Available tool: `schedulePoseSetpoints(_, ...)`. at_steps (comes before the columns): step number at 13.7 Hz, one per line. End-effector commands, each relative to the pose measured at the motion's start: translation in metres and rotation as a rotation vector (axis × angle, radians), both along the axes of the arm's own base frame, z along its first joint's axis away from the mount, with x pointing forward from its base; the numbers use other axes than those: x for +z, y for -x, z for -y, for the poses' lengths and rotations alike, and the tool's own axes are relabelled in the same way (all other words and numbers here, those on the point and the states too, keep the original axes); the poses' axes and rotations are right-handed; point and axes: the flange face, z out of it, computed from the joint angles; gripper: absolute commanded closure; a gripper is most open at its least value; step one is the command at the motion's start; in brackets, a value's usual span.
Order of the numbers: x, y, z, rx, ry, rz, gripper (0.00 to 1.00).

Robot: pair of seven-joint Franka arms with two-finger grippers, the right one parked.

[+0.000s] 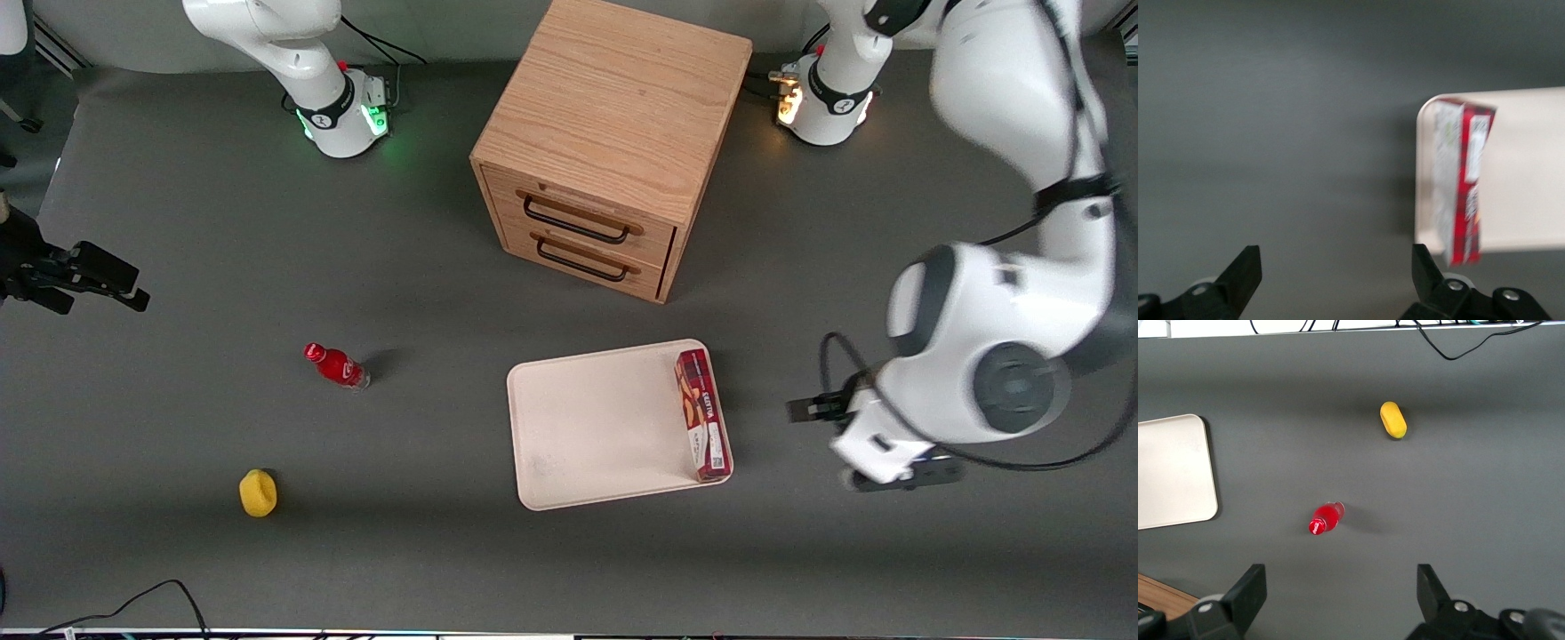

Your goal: Place red cookie box on tray

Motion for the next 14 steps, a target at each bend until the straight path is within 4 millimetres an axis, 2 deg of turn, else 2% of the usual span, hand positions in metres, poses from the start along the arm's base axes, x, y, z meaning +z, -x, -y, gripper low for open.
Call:
schedulePoseSetpoints(1, 0.031, 0.034, -0.06, -0.069, 0.037, -0.047, 0.0)
schedulePoseSetpoints(5, 0.081, 0.082, -0.136, -0.098, 0.045, -0.024, 0.0)
schedulePoseSetpoints(6, 0.094, 0.093, -0.143, -0.1, 0.043, -0.01, 0.0)
schedulePoseSetpoints(8, 0.132, 0.112, -0.147, -0.088, -0.012, 0.038, 0.0)
schedulePoseSetpoints(10, 0.162, 0.131, -0.148, -0.079, -0.024, 0.076, 0.0)
schedulePoseSetpoints(11, 0.161, 0.136, -0.151, -0.07, -0.024, 0.082, 0.0)
schedulePoseSetpoints(14, 0.132, 0.138, -0.142, -0.043, -0.031, 0.094, 0.0)
